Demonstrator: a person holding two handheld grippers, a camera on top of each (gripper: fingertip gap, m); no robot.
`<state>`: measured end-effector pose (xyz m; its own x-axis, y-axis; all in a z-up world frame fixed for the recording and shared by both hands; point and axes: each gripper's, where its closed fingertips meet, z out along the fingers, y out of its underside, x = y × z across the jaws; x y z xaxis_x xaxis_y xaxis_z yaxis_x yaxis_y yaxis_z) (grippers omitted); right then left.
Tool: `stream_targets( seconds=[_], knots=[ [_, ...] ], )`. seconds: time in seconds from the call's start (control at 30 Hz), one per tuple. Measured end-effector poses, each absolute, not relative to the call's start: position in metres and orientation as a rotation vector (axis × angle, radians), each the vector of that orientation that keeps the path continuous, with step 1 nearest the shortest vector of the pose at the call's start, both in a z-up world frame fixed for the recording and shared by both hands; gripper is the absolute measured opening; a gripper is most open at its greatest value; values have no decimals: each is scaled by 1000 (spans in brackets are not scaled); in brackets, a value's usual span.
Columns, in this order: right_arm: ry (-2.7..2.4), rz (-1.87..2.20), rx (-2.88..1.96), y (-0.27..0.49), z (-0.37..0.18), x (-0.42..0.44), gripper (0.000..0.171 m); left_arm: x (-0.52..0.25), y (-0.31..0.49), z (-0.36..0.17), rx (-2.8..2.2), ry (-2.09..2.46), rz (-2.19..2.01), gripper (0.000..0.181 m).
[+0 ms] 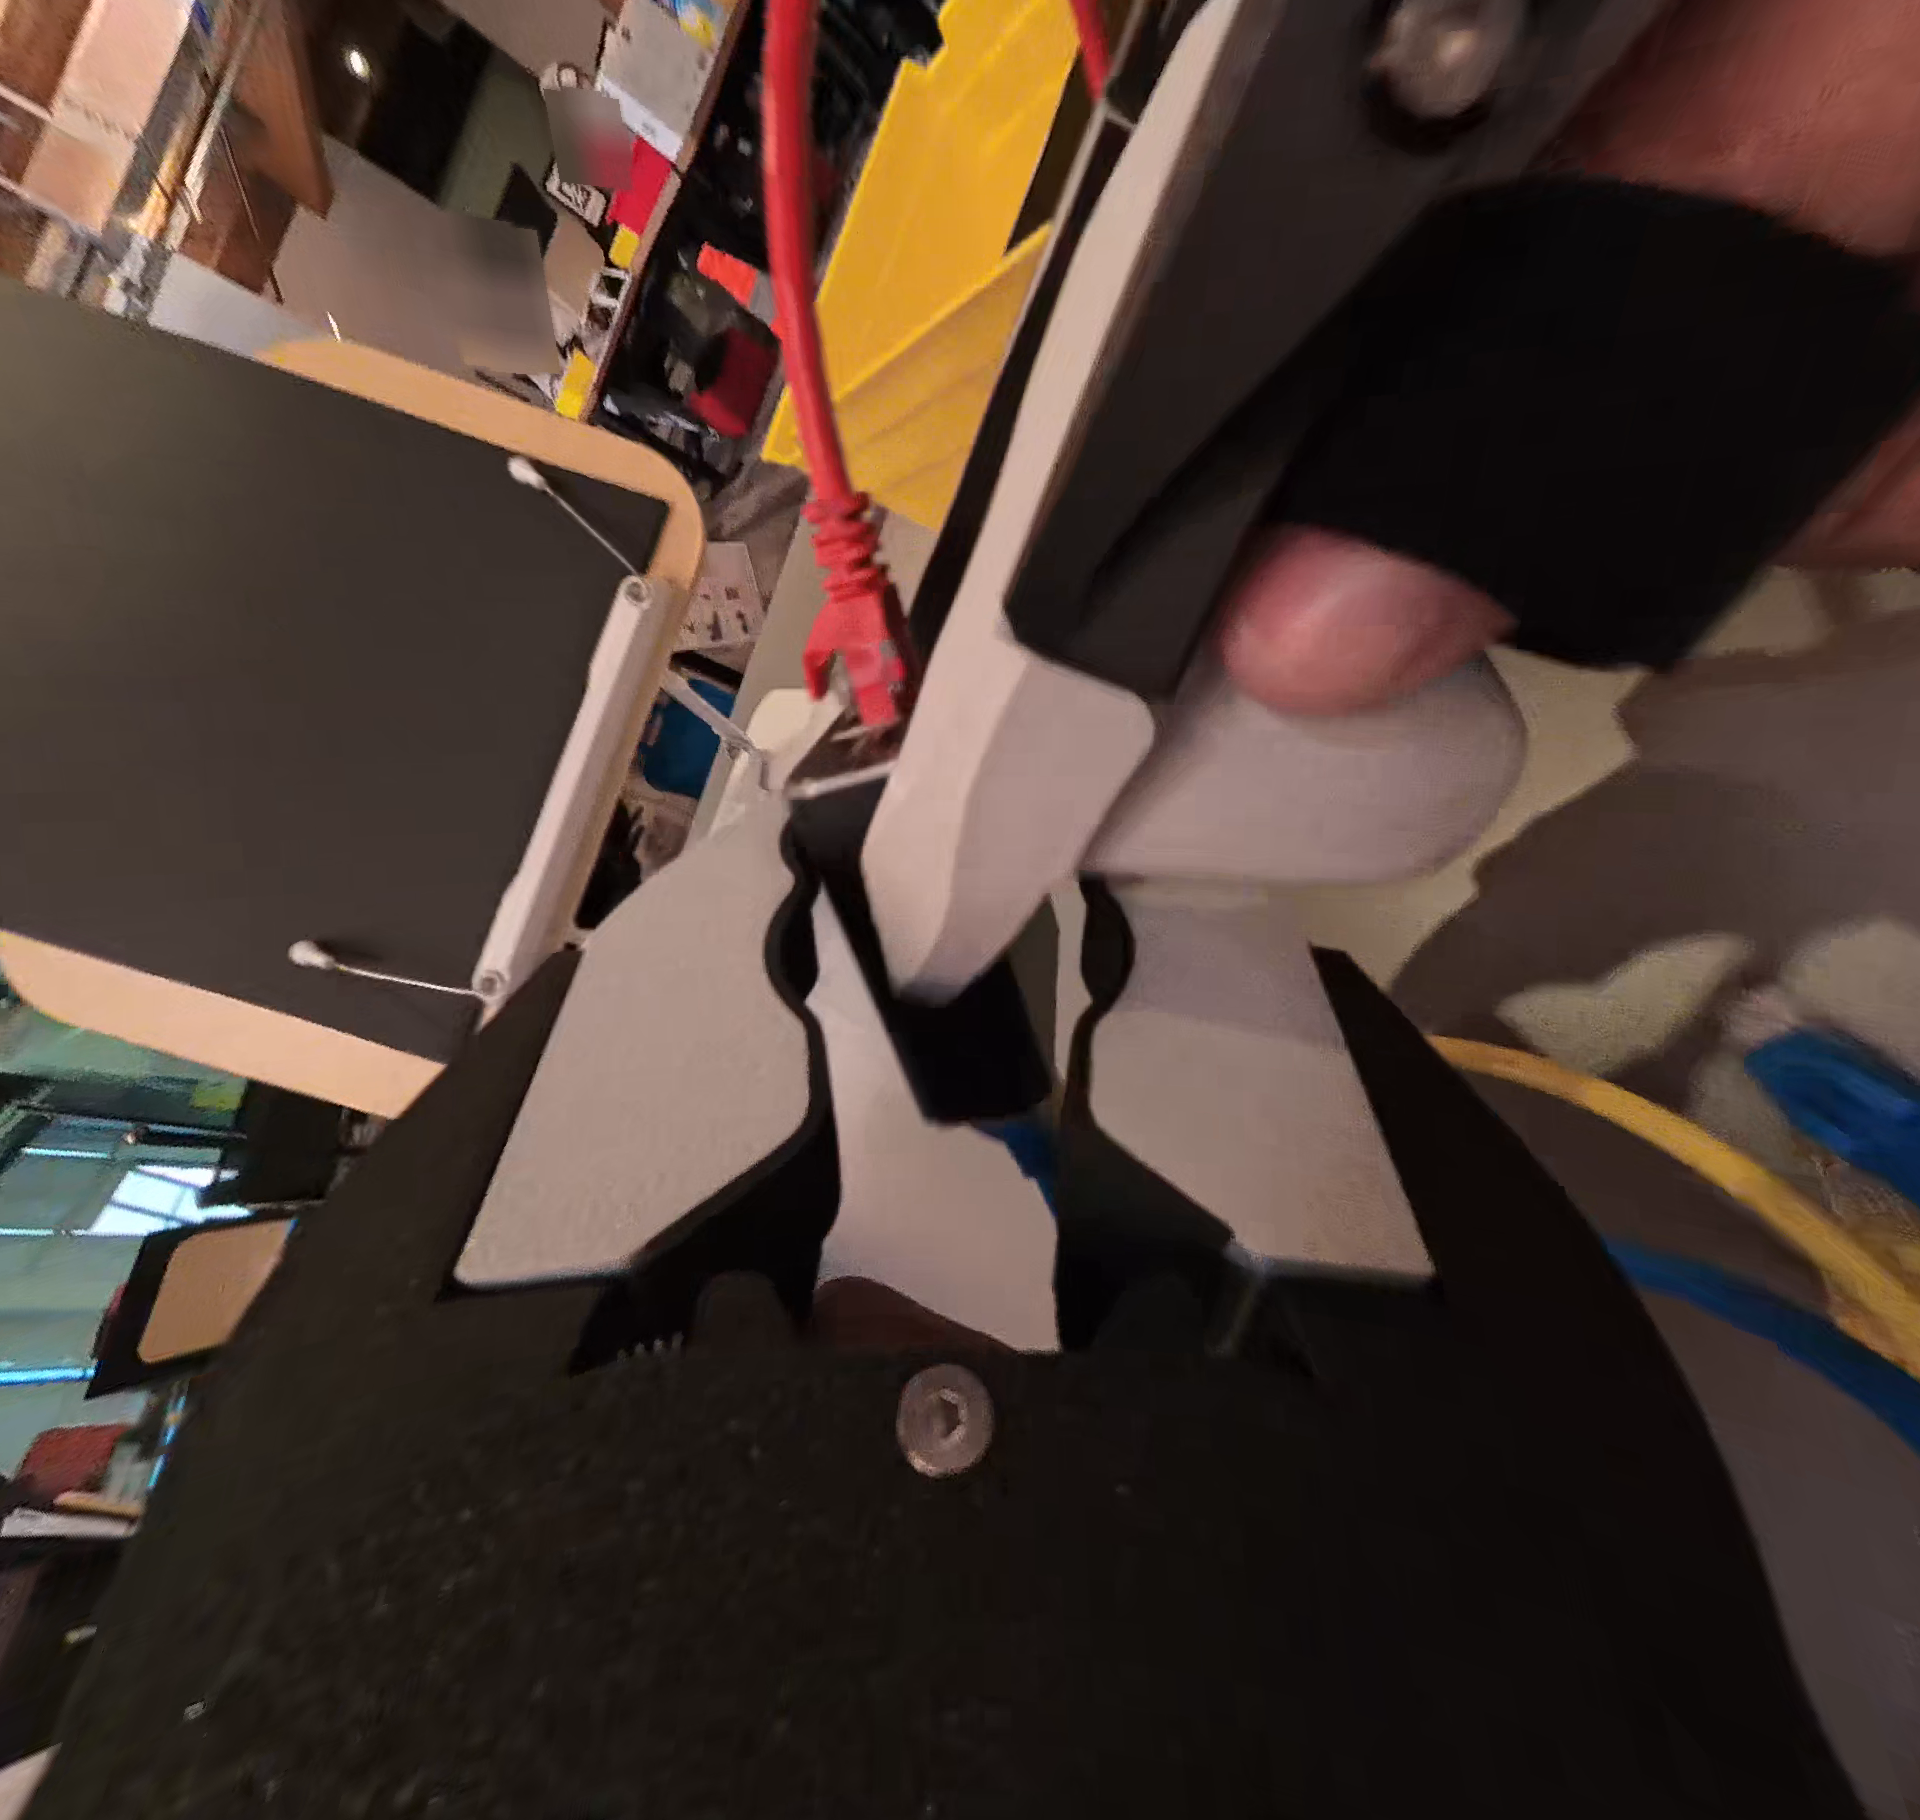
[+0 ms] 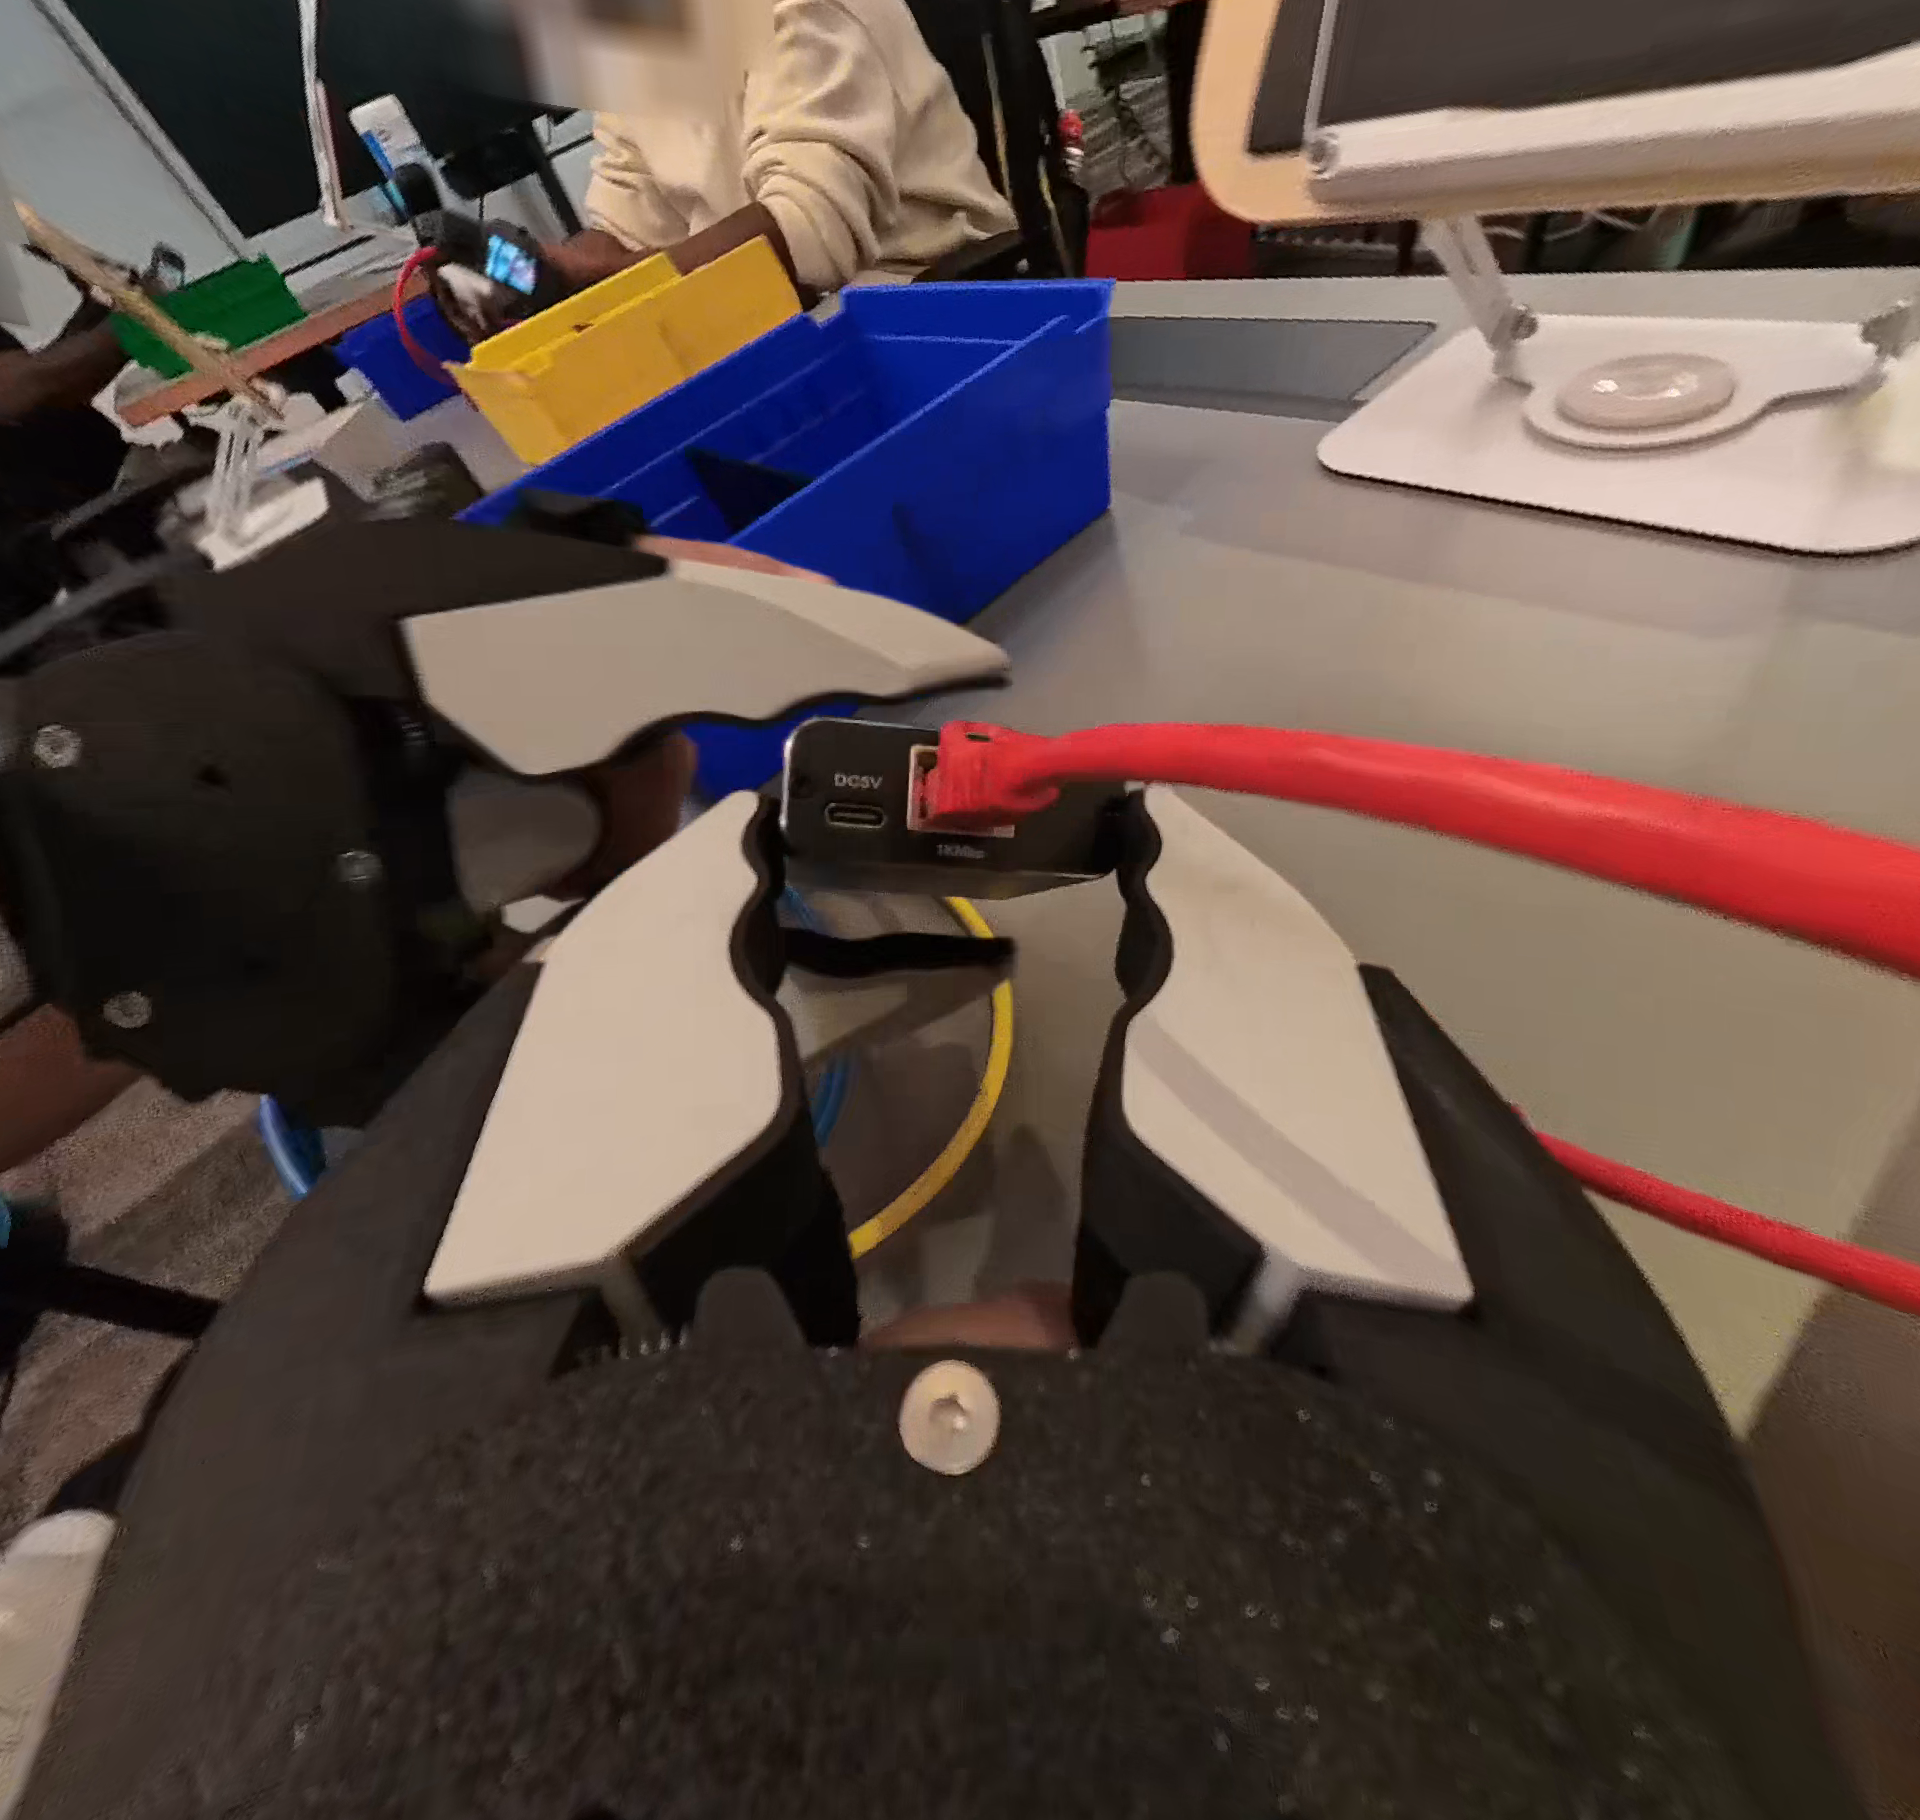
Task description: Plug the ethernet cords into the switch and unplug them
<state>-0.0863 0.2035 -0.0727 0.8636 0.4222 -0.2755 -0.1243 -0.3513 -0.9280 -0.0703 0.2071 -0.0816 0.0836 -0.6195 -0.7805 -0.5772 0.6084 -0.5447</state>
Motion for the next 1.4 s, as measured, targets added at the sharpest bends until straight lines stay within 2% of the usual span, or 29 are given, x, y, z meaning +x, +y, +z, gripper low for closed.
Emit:
stream_targets(
  seconds=[0.13, 0.27, 0.3, 0.4, 0.43, 0.63, 0.8, 1.4],
  knots=[
    [-380, 627, -1865, 191, -78, -106, 62, -75, 202, -85, -998, 1582, -21, 32],
    [-446, 719, -1775, 176, -64, -101, 55, -79, 196, -87, -971, 1591, -46, 29],
    [-423, 735, -1743, 174, -57, -96, 50, -80, 198, -87, -959, 1588, -32, 28],
    [-453, 756, -1779, 169, -58, -93, 14, -79, 198, -85, -917, 1575, -21, 28],
    [-475, 719, -1811, 170, -64, -95, 12, -78, 199, -85, -905, 1580, 7, 28],
    [-536, 323, -1791, 170, -65, -85, 12, -70, 204, -86, -952, 1544, 88, 27],
    [-443, 182, -1747, 163, -66, -75, 12, -58, 198, -87, -910, 1533, 79, 27],
    [-179, 361, -1720, 211, -79, -62, 11, -41, 233, -91, -854, 1469, -53, 27]
  ],
)
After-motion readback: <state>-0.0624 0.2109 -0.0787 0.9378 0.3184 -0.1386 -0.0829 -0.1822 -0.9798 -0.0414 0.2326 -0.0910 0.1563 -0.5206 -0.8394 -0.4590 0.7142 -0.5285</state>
